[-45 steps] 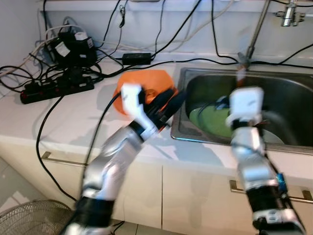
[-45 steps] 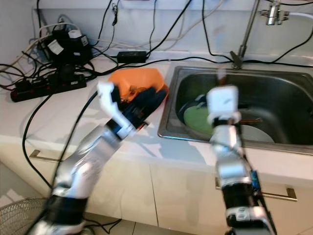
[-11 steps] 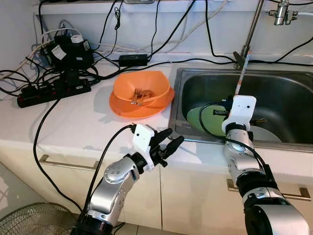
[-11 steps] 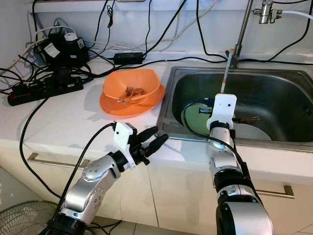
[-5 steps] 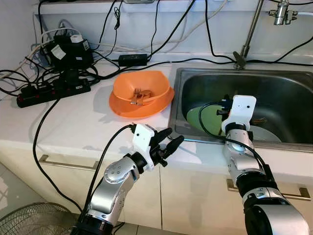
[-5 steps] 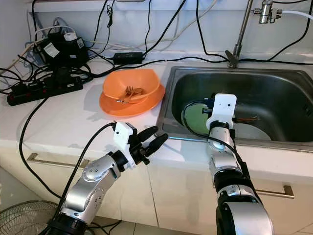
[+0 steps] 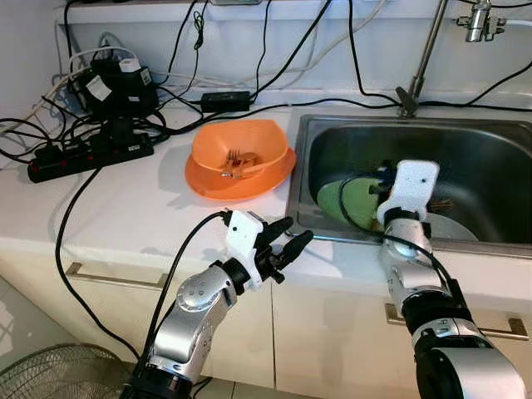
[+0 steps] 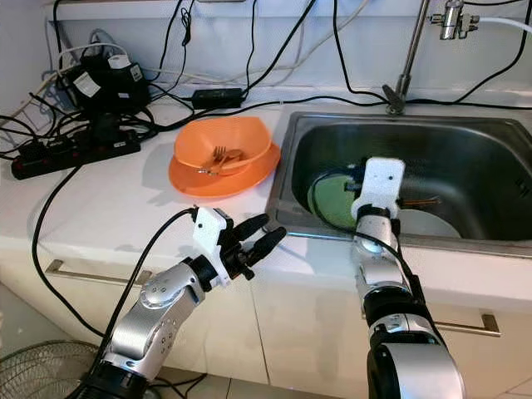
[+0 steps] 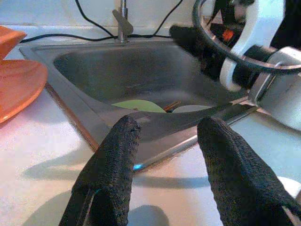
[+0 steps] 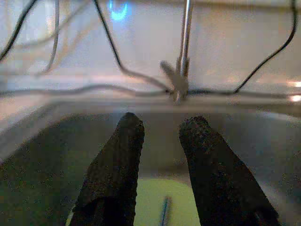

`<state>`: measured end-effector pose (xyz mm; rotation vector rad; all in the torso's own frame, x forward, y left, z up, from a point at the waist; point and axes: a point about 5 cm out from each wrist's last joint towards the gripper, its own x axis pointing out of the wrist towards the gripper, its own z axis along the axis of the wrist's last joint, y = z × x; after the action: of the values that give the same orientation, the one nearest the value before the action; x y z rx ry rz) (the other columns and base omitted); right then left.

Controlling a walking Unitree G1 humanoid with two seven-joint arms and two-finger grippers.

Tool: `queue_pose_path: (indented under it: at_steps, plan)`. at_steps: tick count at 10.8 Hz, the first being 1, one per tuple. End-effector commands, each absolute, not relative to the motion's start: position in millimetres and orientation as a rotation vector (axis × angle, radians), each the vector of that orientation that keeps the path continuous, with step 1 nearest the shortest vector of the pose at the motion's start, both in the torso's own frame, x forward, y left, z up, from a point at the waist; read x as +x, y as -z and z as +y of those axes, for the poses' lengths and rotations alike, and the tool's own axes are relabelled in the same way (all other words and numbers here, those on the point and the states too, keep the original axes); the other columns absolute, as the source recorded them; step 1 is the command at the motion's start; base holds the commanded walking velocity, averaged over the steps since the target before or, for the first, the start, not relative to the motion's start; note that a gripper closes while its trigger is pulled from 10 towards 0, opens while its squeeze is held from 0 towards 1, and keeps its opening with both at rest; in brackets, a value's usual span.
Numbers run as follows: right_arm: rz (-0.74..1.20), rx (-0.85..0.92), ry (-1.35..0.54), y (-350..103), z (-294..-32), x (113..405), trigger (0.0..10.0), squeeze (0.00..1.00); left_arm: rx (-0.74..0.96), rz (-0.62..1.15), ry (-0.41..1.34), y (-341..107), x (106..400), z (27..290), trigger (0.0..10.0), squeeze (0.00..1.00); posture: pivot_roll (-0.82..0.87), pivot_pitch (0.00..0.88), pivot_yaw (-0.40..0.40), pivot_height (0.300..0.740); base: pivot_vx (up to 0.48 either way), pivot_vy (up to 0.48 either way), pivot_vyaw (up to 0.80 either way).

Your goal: Kitchen organization

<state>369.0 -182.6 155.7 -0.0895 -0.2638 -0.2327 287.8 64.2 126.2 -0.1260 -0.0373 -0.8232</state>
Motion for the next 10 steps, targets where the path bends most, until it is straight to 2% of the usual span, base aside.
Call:
queue_pose_path:
  at_steps: [1,2,4,6,9,10]
  plan:
    - [-0.420,-0.108,0.206,-182.7,-175.0,367.3,10.0,0.00,-0.107,-0.045,0.787,-127.9,292.2,67.8,10.0,0.00,0.06,0.000,0.080,0.740,0.000,0.000,0.00]
    - [-0.538,-0.129,0.168,-201.8,-167.6,360.3,10.0,0.00,-0.098,-0.106,0.741,-139.8,296.8,68.9,10.0,0.00,0.06,0.001,0.079,0.740,0.000,0.000,0.00]
    - [-0.605,-0.147,0.143,-206.3,-160.5,346.7,10.0,0.00,-0.019,-0.226,0.637,-159.2,299.9,76.5,10.0,0.00,0.05,0.008,0.073,0.740,0.000,0.000,0.00]
    - [-0.539,-0.128,0.127,-180.0,-154.6,331.8,10.0,0.00,0.055,-0.366,0.543,-185.4,297.7,82.9,10.0,0.00,0.06,0.009,0.071,0.740,0.000,0.000,0.00]
    - [-0.454,-0.125,0.117,-154.6,-145.7,321.8,10.0,0.00,0.118,-0.499,0.529,-211.4,288.5,77.4,10.0,0.00,0.06,0.000,0.076,0.740,0.000,0.000,0.00]
    - [-0.422,-0.128,0.108,-145.7,-141.0,319.0,10.0,0.00,0.148,-0.575,0.438,-227.3,288.8,83.9,10.0,0.00,0.06,0.000,0.076,0.740,0.000,0.000,0.00]
